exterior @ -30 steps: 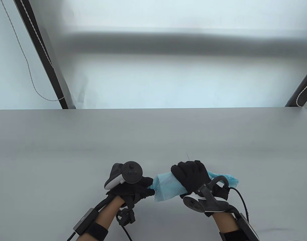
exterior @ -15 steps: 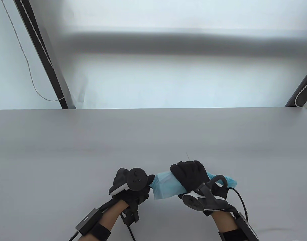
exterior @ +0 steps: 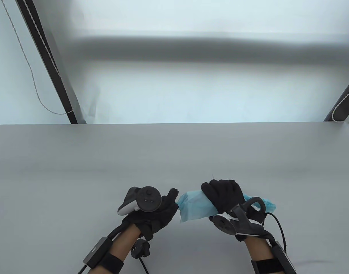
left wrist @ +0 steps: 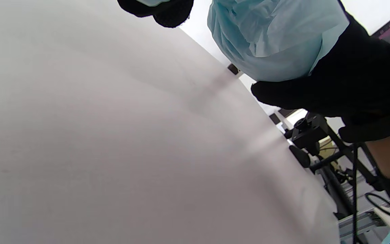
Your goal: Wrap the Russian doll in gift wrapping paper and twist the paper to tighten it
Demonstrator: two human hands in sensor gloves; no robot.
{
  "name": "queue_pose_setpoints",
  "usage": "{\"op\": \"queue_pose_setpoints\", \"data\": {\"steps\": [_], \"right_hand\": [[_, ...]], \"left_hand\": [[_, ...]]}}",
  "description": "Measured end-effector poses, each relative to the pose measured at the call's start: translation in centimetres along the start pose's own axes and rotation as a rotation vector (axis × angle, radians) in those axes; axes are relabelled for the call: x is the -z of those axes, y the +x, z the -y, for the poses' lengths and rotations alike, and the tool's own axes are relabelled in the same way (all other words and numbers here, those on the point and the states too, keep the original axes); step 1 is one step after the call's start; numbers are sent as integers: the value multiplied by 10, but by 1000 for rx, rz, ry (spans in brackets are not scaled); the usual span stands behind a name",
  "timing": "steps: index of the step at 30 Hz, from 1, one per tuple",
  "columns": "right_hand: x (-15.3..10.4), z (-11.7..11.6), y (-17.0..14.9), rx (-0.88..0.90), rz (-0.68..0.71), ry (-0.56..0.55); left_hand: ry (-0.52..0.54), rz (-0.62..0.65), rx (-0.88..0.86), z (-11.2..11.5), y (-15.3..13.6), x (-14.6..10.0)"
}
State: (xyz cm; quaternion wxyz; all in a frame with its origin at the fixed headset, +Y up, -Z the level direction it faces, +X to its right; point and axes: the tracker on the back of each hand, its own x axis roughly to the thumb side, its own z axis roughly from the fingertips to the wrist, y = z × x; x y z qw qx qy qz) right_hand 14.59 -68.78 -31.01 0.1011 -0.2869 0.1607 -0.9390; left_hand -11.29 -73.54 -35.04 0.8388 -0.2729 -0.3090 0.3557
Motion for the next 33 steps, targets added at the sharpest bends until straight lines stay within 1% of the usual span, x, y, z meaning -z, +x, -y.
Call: {"op": "queue_pose_setpoints", "data": {"steps": [1, 2, 3, 4, 5, 7, 10, 12, 13, 14, 15, 16, 17, 19, 21, 26, 28, 30, 31, 32, 33], "right_hand": [[0, 1, 0, 2, 2, -2], [0, 2, 2, -2, 10, -4], [0, 2, 2, 0, 16, -4], [-1, 2, 4, -5, 25, -6], [-1, 3, 4, -1, 27, -10], [0, 5, 6, -10, 36, -23], [1, 7, 8, -27, 49, -38], [1, 8, 8, -32, 50, -38], [1, 8, 8, -34, 48, -38], [0, 8, 6, -32, 44, -43], [0, 8, 5, -7, 41, -38], [-1, 8, 5, -3, 41, -37], [0, 8, 6, -18, 44, -38], [0, 8, 8, -23, 51, -32], [0, 7, 10, -23, 60, -22], [1, 6, 13, -25, 73, -23], [1, 6, 13, -27, 76, -23], [0, 6, 12, -16, 78, -22], [0, 6, 12, -16, 78, -23], [0, 7, 12, -22, 79, -27], [0, 7, 13, -21, 78, -28]], "left_hand": [[12, -7, -48, -1, -2, 0], [-10, -8, -146, -5, -5, 2], [-40, -24, -176, -7, -6, 1], [-60, -8, -224, -10, -8, 2], [-61, -6, -241, -11, -8, 1], [-18, -46, -209, -13, -7, 1], [34, -162, -97, -14, -3, 1], [107, -246, -93, -15, -3, 0], [171, -272, -113, -14, -1, -2], [154, -215, -107, -14, 0, 1], [114, -209, -94, -15, -1, 0], [100, -210, -97, -15, -1, -1], [119, -204, -97, -15, 0, 0], [75, -222, -34, -15, 0, 1], [53, -230, 17, -15, -1, 1], [78, -246, 50, -11, -1, -1], [86, -234, 61, -10, -1, -1], [68, -212, 55, -10, 0, -2], [80, -208, 61, -10, 1, -2], [61, -196, 61, -10, 3, -2], [72, -185, 72, -10, 4, -2]]}}
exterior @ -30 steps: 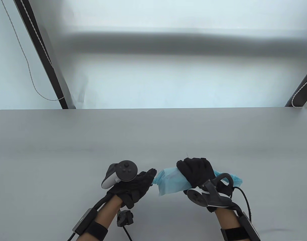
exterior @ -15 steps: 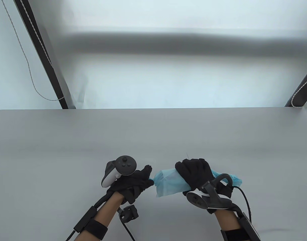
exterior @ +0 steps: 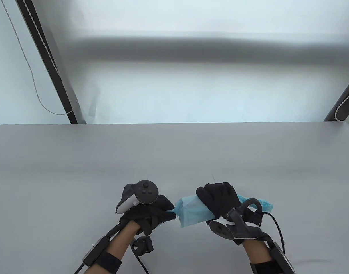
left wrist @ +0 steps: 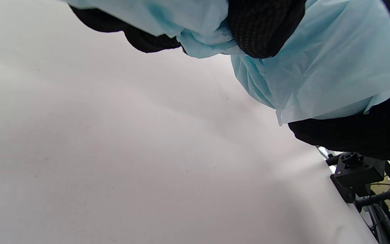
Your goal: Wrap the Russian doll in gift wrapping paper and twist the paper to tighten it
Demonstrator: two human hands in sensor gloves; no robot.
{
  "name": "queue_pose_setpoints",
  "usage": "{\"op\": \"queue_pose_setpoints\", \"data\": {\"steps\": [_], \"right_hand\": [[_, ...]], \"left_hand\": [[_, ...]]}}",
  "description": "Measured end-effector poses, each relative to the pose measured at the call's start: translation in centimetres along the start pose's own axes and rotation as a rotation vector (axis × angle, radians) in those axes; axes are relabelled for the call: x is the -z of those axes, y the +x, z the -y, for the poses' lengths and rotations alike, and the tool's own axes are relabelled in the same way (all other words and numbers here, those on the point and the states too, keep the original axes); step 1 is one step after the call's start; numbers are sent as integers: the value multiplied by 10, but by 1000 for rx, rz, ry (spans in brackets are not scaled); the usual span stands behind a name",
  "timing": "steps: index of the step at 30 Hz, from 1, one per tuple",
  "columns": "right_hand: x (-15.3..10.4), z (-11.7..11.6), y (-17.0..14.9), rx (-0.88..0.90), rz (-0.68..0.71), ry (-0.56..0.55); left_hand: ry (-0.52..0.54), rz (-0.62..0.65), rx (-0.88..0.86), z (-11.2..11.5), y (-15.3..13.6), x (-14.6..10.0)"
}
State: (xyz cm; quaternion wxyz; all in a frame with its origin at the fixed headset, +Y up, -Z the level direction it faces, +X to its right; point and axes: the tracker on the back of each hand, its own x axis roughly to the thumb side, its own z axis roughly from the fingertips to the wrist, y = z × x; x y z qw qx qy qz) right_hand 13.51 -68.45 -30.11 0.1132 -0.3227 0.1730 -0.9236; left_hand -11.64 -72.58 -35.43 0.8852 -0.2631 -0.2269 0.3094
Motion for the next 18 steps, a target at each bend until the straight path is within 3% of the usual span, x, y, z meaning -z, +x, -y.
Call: {"op": "queue_pose_setpoints", "data": {"steps": [18], "right_hand": [[1, -2, 1, 21, -10, 26]], "left_hand": [[-4, -64, 52, 13, -2, 10]]}}
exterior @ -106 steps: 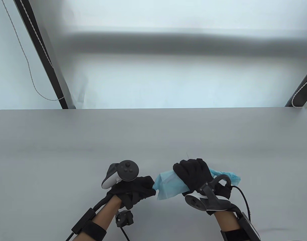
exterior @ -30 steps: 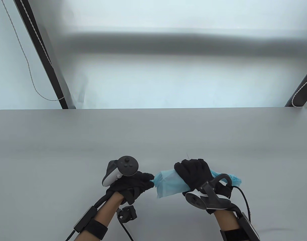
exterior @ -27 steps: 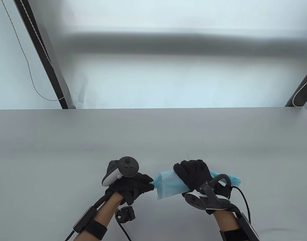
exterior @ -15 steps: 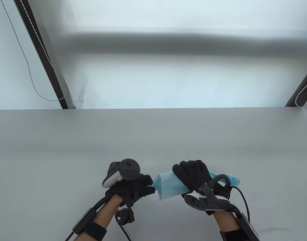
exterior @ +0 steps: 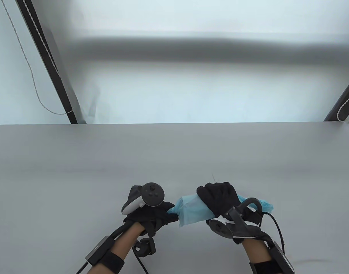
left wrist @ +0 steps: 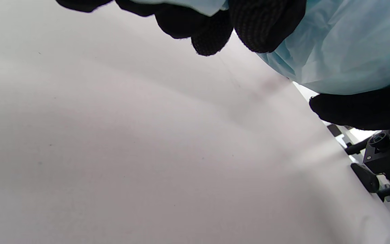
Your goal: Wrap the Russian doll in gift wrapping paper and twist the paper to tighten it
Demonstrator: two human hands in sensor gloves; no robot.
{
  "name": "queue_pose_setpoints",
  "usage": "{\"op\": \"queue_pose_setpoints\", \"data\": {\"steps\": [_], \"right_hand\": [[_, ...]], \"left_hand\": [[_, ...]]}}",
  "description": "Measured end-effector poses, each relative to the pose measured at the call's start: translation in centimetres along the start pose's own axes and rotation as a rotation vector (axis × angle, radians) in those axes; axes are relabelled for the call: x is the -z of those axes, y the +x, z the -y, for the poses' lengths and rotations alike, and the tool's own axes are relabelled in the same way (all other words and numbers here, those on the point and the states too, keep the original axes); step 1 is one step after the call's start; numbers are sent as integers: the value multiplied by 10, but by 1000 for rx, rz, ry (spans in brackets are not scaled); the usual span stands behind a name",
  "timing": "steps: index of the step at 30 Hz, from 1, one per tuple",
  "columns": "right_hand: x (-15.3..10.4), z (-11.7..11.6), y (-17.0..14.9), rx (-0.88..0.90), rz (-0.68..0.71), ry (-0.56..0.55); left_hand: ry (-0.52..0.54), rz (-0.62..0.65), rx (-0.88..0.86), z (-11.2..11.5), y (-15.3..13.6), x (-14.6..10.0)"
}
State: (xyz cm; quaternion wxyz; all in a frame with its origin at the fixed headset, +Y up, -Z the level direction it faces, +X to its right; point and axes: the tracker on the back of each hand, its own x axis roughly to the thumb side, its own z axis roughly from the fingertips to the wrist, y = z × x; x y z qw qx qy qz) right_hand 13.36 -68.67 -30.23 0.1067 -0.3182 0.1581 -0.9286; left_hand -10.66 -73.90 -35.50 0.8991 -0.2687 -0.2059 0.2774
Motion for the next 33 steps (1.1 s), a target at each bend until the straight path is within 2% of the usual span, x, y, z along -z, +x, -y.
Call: {"op": "queue_pose_setpoints", "data": {"steps": [5, 8, 13, 17, 19, 22, 28, 31, 33], "right_hand": [[2, 1, 2, 16, -4, -10], [0, 1, 1, 24, -19, -11], [0, 1, 0, 31, -30, -16], [0, 0, 2, 31, -22, -4], [1, -1, 4, 37, -13, 9], [3, -3, 8, 55, -4, 52], [5, -4, 7, 102, -40, 83], [6, -4, 5, 114, -54, 76], [6, -4, 4, 114, -63, 75]], "left_hand": [[151, 0, 64, 2, 4, -3], [119, 24, 125, 3, 7, -2], [181, 58, 160, 5, 12, -3], [165, 90, 235, 5, 14, -2], [162, 123, 307, 7, 17, -3], [155, 161, 609, 11, 25, -5], [266, 151, 864, 20, 33, -9], [350, 143, 875, 20, 32, -12], [314, 83, 847, 16, 30, -15]]}}
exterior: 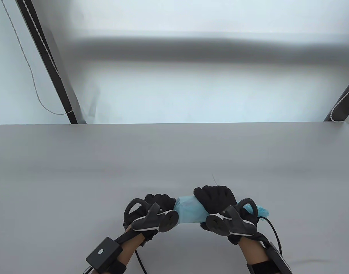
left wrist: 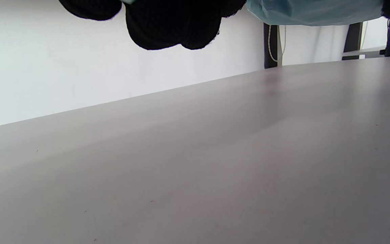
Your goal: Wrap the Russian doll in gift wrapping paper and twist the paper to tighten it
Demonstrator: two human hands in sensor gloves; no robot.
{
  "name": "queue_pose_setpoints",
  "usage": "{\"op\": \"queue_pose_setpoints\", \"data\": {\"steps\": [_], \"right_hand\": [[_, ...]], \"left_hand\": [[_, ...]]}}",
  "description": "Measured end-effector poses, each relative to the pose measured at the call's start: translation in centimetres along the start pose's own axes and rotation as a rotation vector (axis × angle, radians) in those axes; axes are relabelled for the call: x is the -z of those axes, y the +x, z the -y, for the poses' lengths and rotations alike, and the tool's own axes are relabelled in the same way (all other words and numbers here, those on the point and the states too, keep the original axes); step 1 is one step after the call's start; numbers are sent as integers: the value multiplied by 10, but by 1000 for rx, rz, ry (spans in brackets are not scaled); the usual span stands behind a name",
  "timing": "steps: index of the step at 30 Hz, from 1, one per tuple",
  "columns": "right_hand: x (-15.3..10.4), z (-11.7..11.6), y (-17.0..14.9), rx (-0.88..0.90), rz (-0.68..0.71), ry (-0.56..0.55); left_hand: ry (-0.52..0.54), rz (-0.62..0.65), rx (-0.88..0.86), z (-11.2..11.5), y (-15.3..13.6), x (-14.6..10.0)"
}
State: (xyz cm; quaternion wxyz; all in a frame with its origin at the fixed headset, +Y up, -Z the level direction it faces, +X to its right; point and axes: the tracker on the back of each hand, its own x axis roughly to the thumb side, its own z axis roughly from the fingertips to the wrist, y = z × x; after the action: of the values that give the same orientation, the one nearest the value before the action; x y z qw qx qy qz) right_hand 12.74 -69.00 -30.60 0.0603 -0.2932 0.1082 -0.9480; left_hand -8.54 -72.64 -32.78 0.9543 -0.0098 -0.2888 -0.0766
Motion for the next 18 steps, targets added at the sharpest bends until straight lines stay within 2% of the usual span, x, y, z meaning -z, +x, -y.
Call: {"op": "queue_pose_setpoints", "data": {"steps": [6, 9, 13, 18], "right_hand": [[6, -4, -13, 9, -53, 0], [16, -9, -20, 12, -83, 2], [49, -25, -30, -14, -110, 62], [81, -56, -33, 55, -136, 129]], "left_hand": [[-97, -154, -63, -21, -24, -24], [-96, -213, -131, -27, -38, -33], [-99, -229, -166, -24, -46, -37], [-145, -251, -179, -14, -52, -38]]}}
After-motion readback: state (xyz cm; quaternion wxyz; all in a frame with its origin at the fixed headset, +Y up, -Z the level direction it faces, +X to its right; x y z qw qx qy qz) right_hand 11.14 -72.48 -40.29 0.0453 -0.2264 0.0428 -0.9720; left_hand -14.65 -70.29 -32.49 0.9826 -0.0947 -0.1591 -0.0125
